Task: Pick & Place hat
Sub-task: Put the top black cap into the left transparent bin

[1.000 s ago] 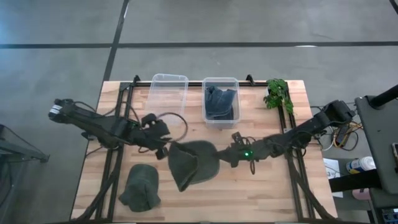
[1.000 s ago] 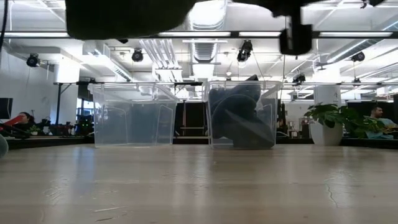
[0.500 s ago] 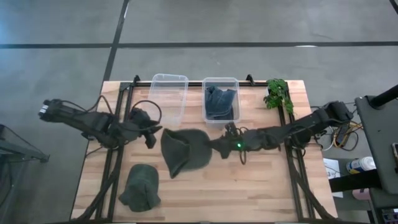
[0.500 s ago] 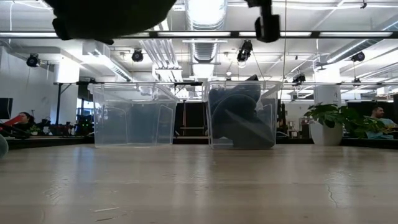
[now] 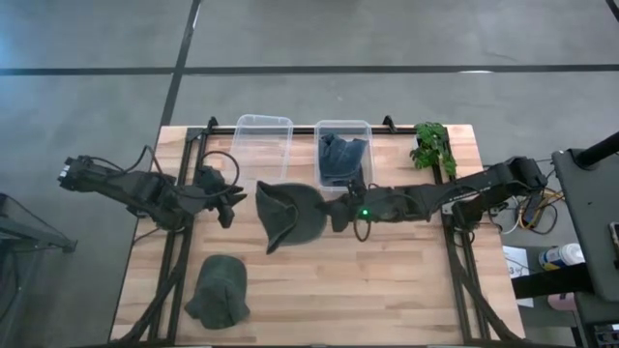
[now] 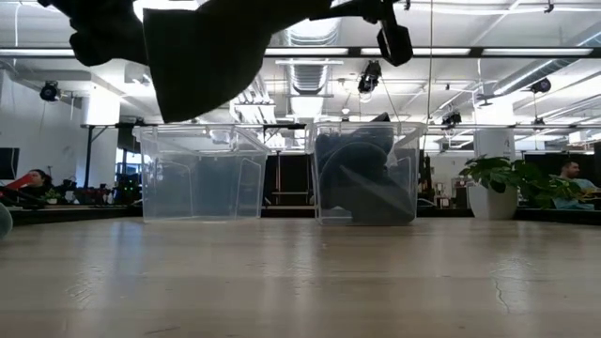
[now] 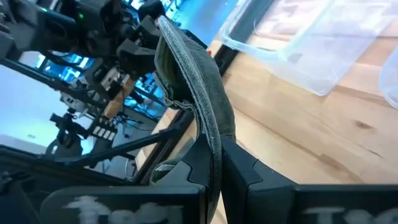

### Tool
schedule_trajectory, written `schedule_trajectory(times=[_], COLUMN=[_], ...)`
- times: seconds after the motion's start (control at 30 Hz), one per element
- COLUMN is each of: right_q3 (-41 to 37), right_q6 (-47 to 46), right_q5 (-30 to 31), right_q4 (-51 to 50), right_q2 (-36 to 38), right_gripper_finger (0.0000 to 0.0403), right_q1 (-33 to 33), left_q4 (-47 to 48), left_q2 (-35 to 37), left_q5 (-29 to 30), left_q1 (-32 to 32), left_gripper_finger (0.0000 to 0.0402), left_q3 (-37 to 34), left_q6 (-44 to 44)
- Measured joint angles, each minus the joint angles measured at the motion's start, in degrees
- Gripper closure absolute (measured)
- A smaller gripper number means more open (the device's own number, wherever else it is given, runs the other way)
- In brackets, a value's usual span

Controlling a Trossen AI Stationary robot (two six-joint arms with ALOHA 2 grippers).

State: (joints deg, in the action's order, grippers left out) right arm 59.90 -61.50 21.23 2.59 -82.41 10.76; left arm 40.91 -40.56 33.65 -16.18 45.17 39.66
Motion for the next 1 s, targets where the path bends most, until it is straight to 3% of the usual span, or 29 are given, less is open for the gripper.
schedule_trajectory(times=[0.27,1.0], right_q3=[0.6,-0.2], right_q6=[-0.4,0.9], right_q5=[3.1,1.4], right_q4=[-0.5,-0.8], right_q2=[0.2,0.2], right_gripper_finger=[0.039,0.039], right_q1=[-0.8,-0.9], left_q4=[-0.5,-2.4], left_q2=[-0.5,-1.2], left_q5=[-0.1,-1.3], left_q1=[0.0,0.5], left_gripper_finger=[0.0296,0.0296], left_q3=[1.4,-0.6], left_q6=[-0.5,-0.4])
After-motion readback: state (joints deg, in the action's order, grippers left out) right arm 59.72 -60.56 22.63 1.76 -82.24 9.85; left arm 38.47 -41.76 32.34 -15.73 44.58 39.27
